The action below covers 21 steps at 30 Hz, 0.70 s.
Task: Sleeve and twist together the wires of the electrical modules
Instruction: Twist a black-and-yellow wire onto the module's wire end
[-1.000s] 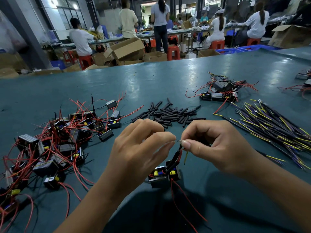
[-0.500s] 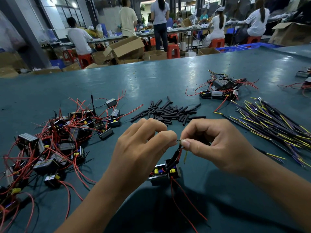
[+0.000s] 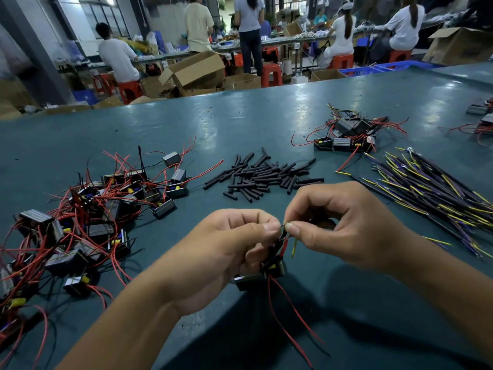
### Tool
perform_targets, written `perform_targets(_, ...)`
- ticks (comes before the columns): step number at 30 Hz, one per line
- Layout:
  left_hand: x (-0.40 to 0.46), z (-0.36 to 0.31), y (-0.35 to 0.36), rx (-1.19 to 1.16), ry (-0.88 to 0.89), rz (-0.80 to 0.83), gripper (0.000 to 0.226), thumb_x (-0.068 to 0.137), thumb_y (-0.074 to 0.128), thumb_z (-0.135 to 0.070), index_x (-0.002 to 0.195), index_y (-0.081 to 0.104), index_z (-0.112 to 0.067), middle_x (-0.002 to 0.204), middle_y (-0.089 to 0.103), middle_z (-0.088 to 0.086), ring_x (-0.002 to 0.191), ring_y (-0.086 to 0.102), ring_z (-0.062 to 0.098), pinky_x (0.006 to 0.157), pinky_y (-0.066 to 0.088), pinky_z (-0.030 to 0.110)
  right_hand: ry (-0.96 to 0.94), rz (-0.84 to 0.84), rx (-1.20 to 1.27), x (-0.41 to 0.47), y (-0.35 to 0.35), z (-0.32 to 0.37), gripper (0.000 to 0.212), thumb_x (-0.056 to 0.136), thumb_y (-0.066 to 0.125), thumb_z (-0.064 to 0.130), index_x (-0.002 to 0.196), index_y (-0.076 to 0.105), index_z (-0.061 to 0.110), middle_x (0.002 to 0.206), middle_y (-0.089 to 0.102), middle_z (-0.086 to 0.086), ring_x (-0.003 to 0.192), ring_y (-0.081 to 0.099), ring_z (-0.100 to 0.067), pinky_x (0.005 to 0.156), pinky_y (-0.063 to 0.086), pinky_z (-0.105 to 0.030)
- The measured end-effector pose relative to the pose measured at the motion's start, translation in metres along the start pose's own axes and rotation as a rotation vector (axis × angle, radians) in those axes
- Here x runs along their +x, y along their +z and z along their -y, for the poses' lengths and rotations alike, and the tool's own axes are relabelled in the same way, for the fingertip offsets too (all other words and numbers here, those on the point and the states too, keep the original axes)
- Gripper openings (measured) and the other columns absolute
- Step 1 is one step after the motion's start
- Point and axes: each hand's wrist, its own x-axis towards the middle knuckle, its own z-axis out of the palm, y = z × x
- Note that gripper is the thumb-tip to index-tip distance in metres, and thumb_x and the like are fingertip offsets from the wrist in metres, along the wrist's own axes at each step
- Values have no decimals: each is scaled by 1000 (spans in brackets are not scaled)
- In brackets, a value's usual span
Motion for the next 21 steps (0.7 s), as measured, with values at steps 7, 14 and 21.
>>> perform_targets(7, 2, 3, -3, 388, 247, -194, 13, 85, 69, -31, 79, 66, -21, 65, 50, -1, 58, 41, 11, 55, 32, 27, 48, -18, 52, -1, 2, -3, 8, 85, 68, 15, 79, 67, 19, 64, 57, 11, 55, 46, -1, 54, 38, -15)
perform_targets(14, 6, 3, -13, 1142, 880, -338, 20, 92, 69, -28, 98, 72, -9, 92, 61, -1, 81, 56, 11, 65, 48, 31, 82, -33, 95, -1, 1, -4, 6, 85, 68, 20, 79, 67, 20, 65, 58, -6, 52, 43, -17, 49, 36, -26)
perform_targets(21, 8, 5, -14, 1222, 989, -366, 20, 98, 66, -22, 93, 75, -5, 90, 65, 7, 77, 63, 29, 63, 49, 46, 74, -35, 96, -1, 1, -4, 12, 84, 66, 33, 81, 67, 21, 67, 59, -7, 53, 44, -14, 49, 37, -28)
